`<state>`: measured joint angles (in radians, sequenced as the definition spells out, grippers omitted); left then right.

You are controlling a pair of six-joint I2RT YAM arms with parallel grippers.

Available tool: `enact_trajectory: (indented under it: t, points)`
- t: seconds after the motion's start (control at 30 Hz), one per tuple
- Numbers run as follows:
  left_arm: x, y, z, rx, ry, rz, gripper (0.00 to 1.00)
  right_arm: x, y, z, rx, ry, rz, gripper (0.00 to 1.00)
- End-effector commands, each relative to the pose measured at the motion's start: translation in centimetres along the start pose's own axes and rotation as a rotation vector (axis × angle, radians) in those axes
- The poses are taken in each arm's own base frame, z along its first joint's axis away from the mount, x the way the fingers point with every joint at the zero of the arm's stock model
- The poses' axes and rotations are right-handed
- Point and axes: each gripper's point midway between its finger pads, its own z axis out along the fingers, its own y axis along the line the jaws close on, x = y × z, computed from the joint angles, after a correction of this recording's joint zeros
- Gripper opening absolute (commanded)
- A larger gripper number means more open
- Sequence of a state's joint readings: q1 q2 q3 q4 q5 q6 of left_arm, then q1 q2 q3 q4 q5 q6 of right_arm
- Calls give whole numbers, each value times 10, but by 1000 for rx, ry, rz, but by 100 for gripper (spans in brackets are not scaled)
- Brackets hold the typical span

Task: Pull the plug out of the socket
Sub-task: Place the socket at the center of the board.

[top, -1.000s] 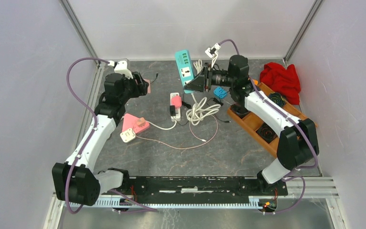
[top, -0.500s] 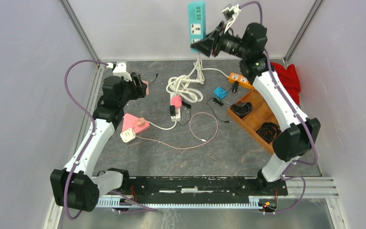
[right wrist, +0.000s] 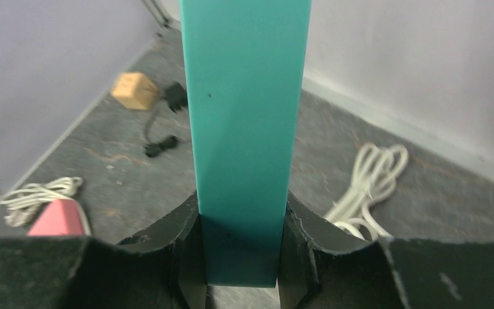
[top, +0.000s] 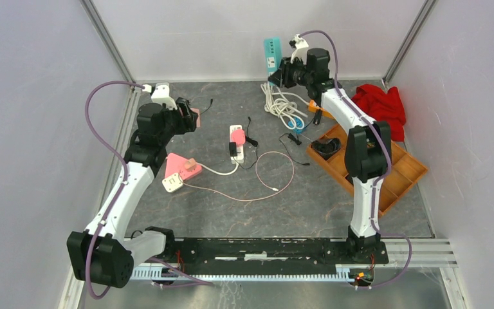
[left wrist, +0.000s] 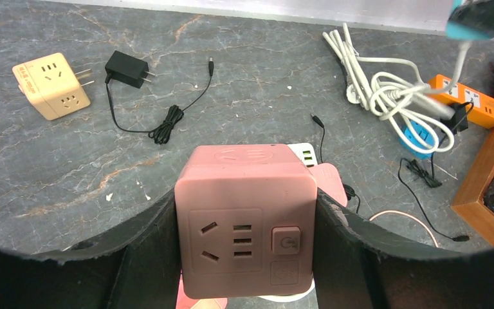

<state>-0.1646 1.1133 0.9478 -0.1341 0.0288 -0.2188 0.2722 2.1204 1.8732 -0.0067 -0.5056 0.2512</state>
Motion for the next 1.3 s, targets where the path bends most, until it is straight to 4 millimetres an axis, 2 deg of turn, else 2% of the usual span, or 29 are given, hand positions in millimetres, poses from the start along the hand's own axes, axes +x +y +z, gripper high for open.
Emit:
enact_trajectory:
  t: [0.0,0.13,0.23,0.37,0.47,0.53,0.63,0.73,0.93,1.27]
  points:
    - [-24,-3,-10,23,-80,58,2,8,-39,-3,97,-20,-24,2]
    - [-24,-5,-11,31,-83,57,2,65,-76,-5,159,78,50,5]
    - [-24,-6,-12,35,-83,55,2,102,-86,-7,147,154,74,9]
    - [-25,-7,-12,39,-86,52,2,148,-87,-11,130,248,109,14]
    - [-24,-6,-11,37,-84,54,2,175,-88,-16,120,318,121,26]
    - [-24,-6,-11,36,-82,53,2,181,-86,-20,101,351,106,45]
    - [-23,-6,-10,35,-80,53,2,178,-88,-27,94,376,76,61]
    - [-23,-5,-10,34,-78,54,2,163,-94,-38,103,369,61,70]
    - [-21,-5,-9,35,-73,53,2,121,-101,-66,127,311,-4,74]
    - [-18,-2,-7,19,-67,62,2,59,-95,-118,155,200,-122,79]
